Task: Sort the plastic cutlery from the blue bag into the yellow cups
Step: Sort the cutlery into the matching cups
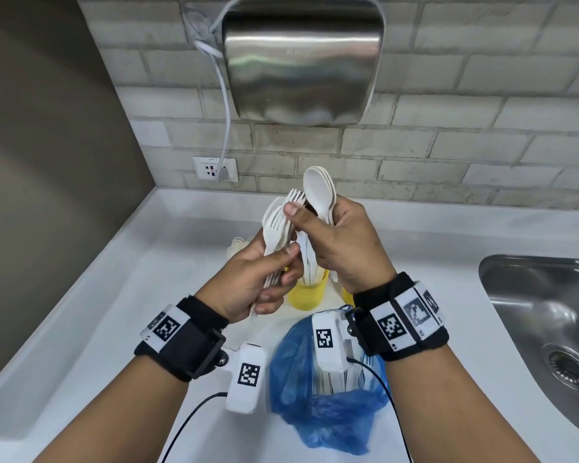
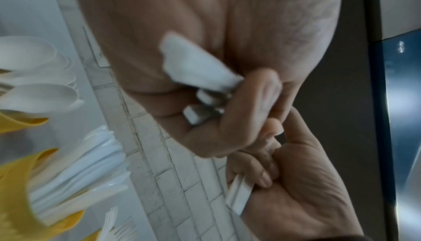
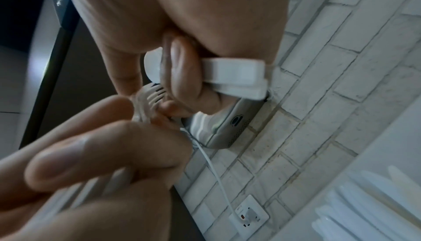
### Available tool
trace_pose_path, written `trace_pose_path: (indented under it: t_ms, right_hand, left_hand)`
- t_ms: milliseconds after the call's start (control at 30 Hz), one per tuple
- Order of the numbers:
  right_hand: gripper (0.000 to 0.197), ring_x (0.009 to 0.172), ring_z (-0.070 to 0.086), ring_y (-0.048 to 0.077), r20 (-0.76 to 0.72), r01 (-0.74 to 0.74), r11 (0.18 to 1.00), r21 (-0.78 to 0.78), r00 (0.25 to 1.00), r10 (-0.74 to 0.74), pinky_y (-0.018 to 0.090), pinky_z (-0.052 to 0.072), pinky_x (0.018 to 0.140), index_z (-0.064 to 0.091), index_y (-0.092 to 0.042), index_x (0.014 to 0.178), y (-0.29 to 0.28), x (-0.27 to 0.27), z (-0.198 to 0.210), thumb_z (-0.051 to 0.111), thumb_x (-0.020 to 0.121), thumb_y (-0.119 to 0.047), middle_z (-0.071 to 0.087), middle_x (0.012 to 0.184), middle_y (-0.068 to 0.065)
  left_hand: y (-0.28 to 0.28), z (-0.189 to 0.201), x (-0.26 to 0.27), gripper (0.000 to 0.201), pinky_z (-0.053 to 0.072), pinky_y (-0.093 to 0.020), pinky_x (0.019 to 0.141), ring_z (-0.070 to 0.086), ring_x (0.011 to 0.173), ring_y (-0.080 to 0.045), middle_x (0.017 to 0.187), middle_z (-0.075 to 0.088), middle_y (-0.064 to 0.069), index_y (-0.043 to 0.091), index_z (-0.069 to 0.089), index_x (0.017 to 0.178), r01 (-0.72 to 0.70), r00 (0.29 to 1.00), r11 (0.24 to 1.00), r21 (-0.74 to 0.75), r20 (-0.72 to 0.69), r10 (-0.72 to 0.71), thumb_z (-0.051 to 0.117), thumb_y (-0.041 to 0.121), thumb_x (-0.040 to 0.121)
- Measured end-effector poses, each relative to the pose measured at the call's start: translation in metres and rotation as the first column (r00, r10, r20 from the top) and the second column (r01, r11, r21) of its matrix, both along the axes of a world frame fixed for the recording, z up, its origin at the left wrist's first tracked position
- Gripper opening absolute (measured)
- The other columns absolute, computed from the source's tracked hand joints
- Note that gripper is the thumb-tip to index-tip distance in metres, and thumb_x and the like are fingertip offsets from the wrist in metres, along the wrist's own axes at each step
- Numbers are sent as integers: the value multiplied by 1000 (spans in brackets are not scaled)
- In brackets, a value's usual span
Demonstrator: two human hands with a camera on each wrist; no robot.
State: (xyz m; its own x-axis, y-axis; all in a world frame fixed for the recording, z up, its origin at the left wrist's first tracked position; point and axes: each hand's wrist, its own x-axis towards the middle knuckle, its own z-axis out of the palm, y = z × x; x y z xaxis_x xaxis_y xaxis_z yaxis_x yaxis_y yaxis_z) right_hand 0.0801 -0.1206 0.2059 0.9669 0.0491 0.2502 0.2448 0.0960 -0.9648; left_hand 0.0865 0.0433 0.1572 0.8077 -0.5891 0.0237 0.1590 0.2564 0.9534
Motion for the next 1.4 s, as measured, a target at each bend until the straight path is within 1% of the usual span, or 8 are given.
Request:
trace_pose_path:
  t_ms: [233,367,533,700,833,1000,1200,1400]
  right_hand:
    - [22,31,36,3,-139,49,998,36,989,-43,19,29,34,60,-11,77,2,5,-7,62,99,-10,49,45,-11]
    - [9,47,58,2,-59,42,986,-163,997,-52,14,43,50,62,-18,87,4,2,-10,65,95,-19,60,53,-15]
    - [30,66,62,11,207,197,827,-527,973,-100,28,51,63,58,-28,94,7,1,-13,78,80,-46,66,70,-5]
    - [36,59,54,10,355,299,779,-551,929,-106,16,38,56,47,-25,77,8,6,-13,81,77,-33,57,59,-7]
    - [34,57,53,15,385,330,766,-551,915,-117,28,45,57,51,-16,82,5,11,-14,81,76,-31,58,58,-3]
    - [38,59,54,13,367,266,747,-609,930,-33,27,43,57,55,-15,88,6,16,-16,79,81,-43,57,60,-5]
    - [37,41,42,13,-3,235,964,-121,972,-237,24,34,44,60,-13,70,9,25,-29,66,96,-39,51,53,-3]
    - [52,49,50,22,-449,177,902,394,893,21,30,45,56,48,-8,54,14,37,-66,51,102,-29,59,67,14]
  left_hand:
    - [-2,2,-3,39,34,-18,36,34,37,-13,70,50,-8,28,43,141,-68,995,993,100,75,60,52,28,103]
    - [-4,7,-4,18,33,-27,42,39,32,-16,51,52,0,20,54,91,-200,941,895,399,334,61,50,22,109]
    - [-7,11,-5,28,44,-39,42,45,35,-23,46,51,-1,22,56,79,-248,923,793,557,384,19,46,8,101]
    - [-10,11,-2,15,53,-32,49,63,54,-20,61,61,-5,9,59,92,-242,917,823,514,398,21,52,-2,98]
    - [-1,-1,10,13,56,-34,81,68,88,-14,90,68,6,25,62,93,-452,796,735,505,600,78,74,27,89]
    - [7,-12,9,17,48,-28,67,64,71,-9,71,71,8,26,69,75,-576,698,686,446,705,128,75,23,90]
    - [28,-37,7,7,62,-41,68,74,76,-28,83,78,-3,21,81,92,-603,767,690,400,528,364,76,27,93]
    - [58,-52,-7,11,65,-36,72,76,89,-20,97,80,4,10,81,94,-660,751,695,285,242,615,71,15,94]
